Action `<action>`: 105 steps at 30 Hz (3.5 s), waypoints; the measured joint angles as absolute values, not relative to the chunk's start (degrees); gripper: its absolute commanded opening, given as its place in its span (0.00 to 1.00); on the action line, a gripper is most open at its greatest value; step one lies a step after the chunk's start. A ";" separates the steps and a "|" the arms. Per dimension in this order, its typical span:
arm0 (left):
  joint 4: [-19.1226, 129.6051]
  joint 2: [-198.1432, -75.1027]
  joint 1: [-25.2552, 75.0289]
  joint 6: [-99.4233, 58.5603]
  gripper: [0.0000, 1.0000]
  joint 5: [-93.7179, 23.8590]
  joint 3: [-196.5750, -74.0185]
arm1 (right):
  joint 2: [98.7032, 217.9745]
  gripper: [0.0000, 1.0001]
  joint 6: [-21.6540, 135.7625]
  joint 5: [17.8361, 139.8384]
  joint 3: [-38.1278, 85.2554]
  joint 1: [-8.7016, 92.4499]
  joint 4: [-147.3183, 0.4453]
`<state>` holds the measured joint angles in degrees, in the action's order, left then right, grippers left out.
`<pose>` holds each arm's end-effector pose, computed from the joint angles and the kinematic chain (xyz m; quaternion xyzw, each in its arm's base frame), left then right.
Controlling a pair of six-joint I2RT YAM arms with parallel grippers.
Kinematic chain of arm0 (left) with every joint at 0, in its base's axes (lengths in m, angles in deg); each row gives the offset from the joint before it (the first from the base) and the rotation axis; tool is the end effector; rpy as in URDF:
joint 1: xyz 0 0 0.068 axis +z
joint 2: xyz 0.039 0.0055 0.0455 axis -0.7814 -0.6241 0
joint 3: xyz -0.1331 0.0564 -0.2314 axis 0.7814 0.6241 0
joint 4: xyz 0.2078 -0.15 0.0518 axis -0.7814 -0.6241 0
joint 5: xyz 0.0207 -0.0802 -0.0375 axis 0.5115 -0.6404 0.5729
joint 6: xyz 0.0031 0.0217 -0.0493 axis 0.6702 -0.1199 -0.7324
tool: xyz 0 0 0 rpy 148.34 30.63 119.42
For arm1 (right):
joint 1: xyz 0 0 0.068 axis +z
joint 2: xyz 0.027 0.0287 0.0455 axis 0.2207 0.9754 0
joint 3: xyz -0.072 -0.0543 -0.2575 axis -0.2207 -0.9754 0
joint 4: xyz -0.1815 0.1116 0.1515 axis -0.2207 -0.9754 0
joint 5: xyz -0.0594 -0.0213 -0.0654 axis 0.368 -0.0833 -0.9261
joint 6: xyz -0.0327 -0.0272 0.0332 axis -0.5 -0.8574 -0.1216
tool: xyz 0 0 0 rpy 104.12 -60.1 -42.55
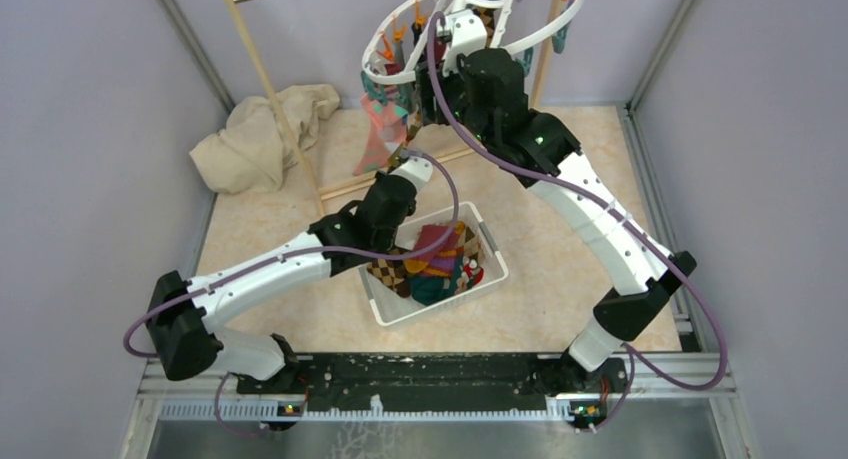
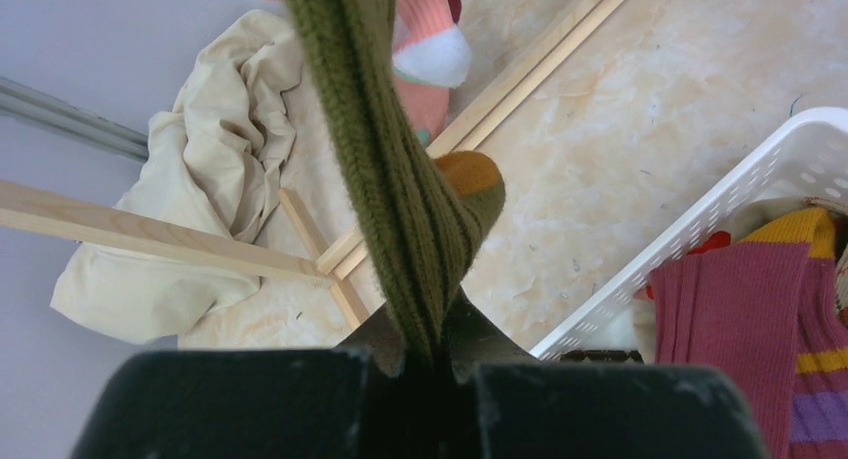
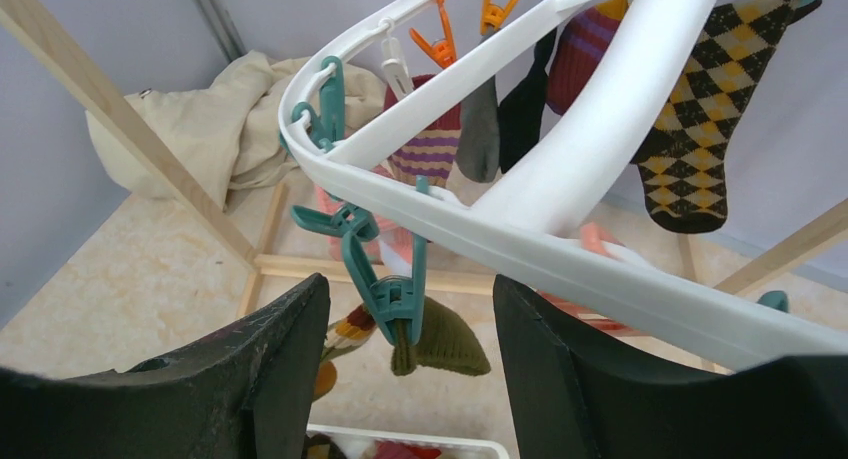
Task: Remove the socks clipped to the hanger
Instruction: Remove the sock from the hanger.
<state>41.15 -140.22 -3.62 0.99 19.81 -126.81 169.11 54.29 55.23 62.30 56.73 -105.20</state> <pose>0.1985 -0.2387 0.3205 0.2475 0.7725 0.1276 0.5708 0.2504 0.2280 0.5081 -0.1746 0.7427 0.1624 0.6257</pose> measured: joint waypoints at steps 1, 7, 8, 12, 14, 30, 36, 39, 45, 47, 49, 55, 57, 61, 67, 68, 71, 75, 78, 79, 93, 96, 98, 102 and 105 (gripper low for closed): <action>41.02 -139.63 -3.62 0.93 0.00 19.81 -126.70 | 169.09 0.61 54.29 55.36 62.30 56.41 -105.07; 41.04 -137.71 -3.62 0.82 0.00 19.74 -126.63 | 169.09 0.61 54.23 56.28 62.32 55.69 -104.92; 41.00 -137.71 -3.62 0.82 0.00 19.70 -126.63 | 169.11 0.61 54.21 56.43 62.34 55.69 -104.92; 40.65 -137.71 -3.62 0.82 0.00 19.26 -126.61 | 169.33 0.59 53.94 57.31 62.73 55.69 -105.07; 40.62 -137.71 -3.64 0.82 0.00 19.13 -126.63 | 169.75 0.58 53.77 57.59 63.50 55.69 -105.05; 40.65 -137.71 -4.40 0.84 0.00 18.30 -126.63 | 173.66 0.53 53.73 57.81 66.21 55.71 -105.46; 40.67 -137.71 -5.10 0.86 0.00 18.06 -126.63 | 174.16 0.54 53.42 57.74 66.21 55.82 -105.42; 40.67 -137.71 -5.58 0.91 0.00 17.95 -126.63 | 174.16 0.56 53.20 57.50 66.23 56.14 -105.27; 40.67 -137.71 -6.79 1.13 0.00 17.87 -126.63 | 174.16 0.54 53.18 57.28 66.23 56.78 -104.98; 40.67 -137.71 -7.18 1.26 0.00 17.87 -126.63 | 174.16 0.53 53.18 57.24 66.23 56.87 -104.94; 40.67 -137.71 -7.66 1.30 0.00 17.89 -126.63 | 174.16 0.53 53.18 57.13 66.23 56.89 -104.81; 40.67 -137.71 -9.17 1.41 0.00 17.93 -126.68 | 174.16 0.54 53.20 56.63 66.23 57.08 -104.02; 40.69 -137.71 -9.74 1.52 0.00 17.97 -126.81 | 174.16 0.57 53.22 56.30 66.21 57.26 -103.78; 40.73 -137.73 -10.85 1.69 0.00 18.26 -126.96 | 174.16 0.59 53.24 56.02 66.21 57.54 -103.67; 40.80 -138.36 -11.90 2.37 0.00 18.56 -127.31 | 174.20 0.52 53.22 55.65 66.21 57.63 -103.67; 40.84 -138.47 -12.01 2.46 0.00 18.67 -127.40 | 174.20 0.51 53.22 55.47 66.21 57.63 -103.67; 41.13 -138.78 -12.40 2.77 0.00 18.81 -127.79 | 174.20 0.47 53.22 55.12 66.23 57.63 -103.52; 41.21 -138.80 -12.77 2.83 0.00 18.91 -127.88 | 174.49 0.43 53.22 54.95 66.21 57.63 -102.40; 41.24 -138.80 -12.88 2.83 0.00 18.96 -127.88 | 175.04 0.31 53.27 54.97 66.23 57.63 -102.01; 41.24 -138.80 -12.91 2.81 0.00 18.96 -127.88 | 175.34 0.28 53.29 54.97 66.21 57.63 -101.81; 41.35 -138.80 -13.21 2.68 0.01 19.11 -127.79 | 176.00 0.00 53.44 54.36 65.75 57.63 -99.98; 41.35 -138.80 -13.21 2.24 0.01 19.29 -127.62 | 175.80 0.00 53.73 54.44 64.90 57.56 -99.04; 41.11 -138.78 -13.23 1.72 0.01 19.29 -127.22 | 175.63 0.00 53.90 54.49 64.20 57.50 -98.62; 40.10 -138.25 -13.26 0.56 0.01 18.24 -126.44 | 174.79 0.15 54.49 54.86 62.71 57.17 -98.07; 39.36 -137.05 -13.43 -0.56 0.02 16.12 -126.24 | 173.79 0.42 55.26 55.51 61.49 56.73 -97.77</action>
<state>39.36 -137.05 -13.43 -0.56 16.12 -126.24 173.79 55.26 55.51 61.49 56.73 -97.77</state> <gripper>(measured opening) 0.034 0.280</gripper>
